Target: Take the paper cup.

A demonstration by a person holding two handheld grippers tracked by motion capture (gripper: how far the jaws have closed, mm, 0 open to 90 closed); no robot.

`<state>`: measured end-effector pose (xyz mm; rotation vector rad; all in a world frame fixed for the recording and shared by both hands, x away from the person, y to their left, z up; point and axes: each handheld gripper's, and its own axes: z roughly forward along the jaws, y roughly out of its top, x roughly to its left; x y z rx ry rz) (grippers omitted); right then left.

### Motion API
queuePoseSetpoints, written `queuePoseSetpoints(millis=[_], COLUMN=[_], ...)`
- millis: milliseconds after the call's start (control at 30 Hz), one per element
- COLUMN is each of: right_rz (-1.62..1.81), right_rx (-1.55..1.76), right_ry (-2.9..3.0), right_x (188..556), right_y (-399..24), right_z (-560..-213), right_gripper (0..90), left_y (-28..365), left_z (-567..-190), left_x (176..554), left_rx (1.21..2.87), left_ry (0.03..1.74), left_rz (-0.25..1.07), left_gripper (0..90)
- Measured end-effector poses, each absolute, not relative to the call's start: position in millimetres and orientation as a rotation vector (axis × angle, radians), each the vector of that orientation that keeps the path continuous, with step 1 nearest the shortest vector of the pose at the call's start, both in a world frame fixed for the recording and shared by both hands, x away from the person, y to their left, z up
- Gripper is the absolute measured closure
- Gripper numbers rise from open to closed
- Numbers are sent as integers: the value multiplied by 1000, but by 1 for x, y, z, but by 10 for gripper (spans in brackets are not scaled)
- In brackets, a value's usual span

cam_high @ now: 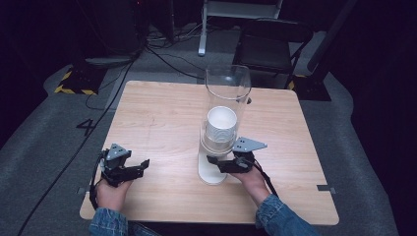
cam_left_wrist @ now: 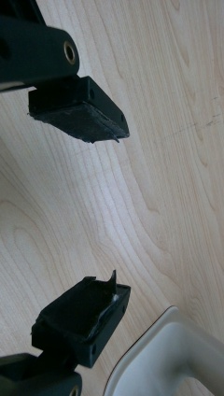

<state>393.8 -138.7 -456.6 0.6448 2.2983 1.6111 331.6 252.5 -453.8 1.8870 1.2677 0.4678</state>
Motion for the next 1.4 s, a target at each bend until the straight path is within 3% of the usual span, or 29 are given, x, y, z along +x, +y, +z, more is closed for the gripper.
queuePoseSetpoints(millis=[1400], right_rz=[1511], right_rx=[715], right_ry=[2366], right_x=[386], right_y=[-145], right_z=[-483], right_gripper=[321], left_y=[248], left_z=[-455], left_x=[339], left_rx=[1897], left_ry=[1254], left_rz=[452], left_gripper=[219])
